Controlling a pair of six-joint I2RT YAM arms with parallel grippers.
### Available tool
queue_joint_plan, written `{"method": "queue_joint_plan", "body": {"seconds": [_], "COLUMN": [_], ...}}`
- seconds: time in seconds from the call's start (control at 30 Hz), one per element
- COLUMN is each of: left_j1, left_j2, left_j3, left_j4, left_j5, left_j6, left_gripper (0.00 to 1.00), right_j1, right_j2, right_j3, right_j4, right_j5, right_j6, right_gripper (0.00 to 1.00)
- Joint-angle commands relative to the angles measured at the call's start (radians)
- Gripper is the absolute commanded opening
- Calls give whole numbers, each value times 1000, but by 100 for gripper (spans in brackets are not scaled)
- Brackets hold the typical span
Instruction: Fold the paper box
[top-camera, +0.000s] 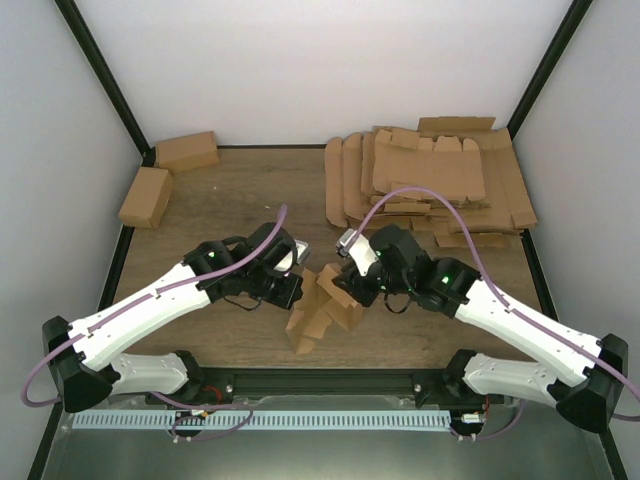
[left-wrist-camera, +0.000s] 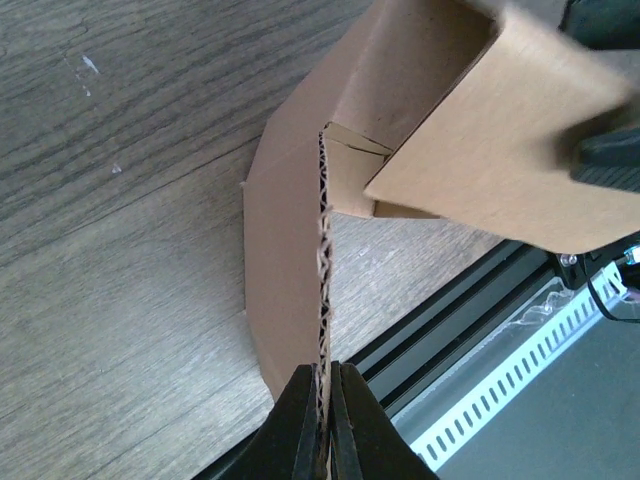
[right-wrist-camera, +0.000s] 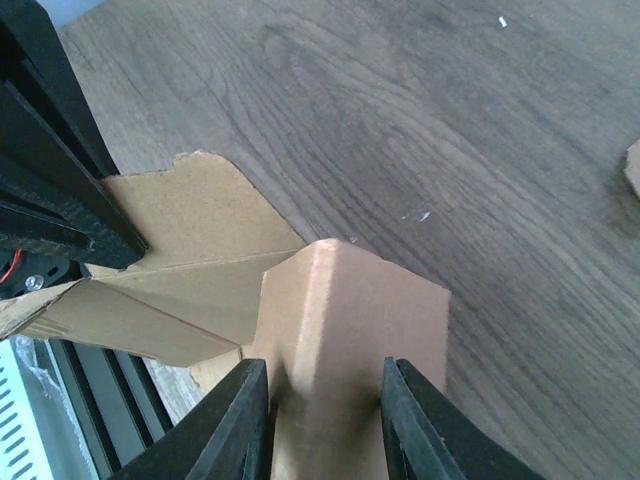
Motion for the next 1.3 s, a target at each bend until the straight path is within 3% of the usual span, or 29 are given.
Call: {"method": "queue_joint_plan", "body": {"seconds": [0.0, 0.23, 0.67, 1.1, 1.27], "left_j1": [3, 3, 6, 7, 7], "left_j2": [-7, -1, 0, -3, -4], "left_j3": [-7, -2, 18, 34, 35], "left_j4": [28, 30, 20, 15, 14], "left_j5": [25, 29, -11, -18, -16], "left_j6": [0, -1, -8, -10, -9], "left_gripper": [4, 4, 4, 4, 4], "right_j1": [31, 85, 217, 367, 388], "right_j2": [22, 48, 64, 117, 107], "right_j3": [14, 19, 32, 22, 22], "right_j4": [-55, -82, -78, -82, -77], "right_j5": [15, 132, 356, 674, 709], "right_j6": [0, 19, 14, -9, -24], "right_gripper": [32, 41, 46, 55, 57]}}
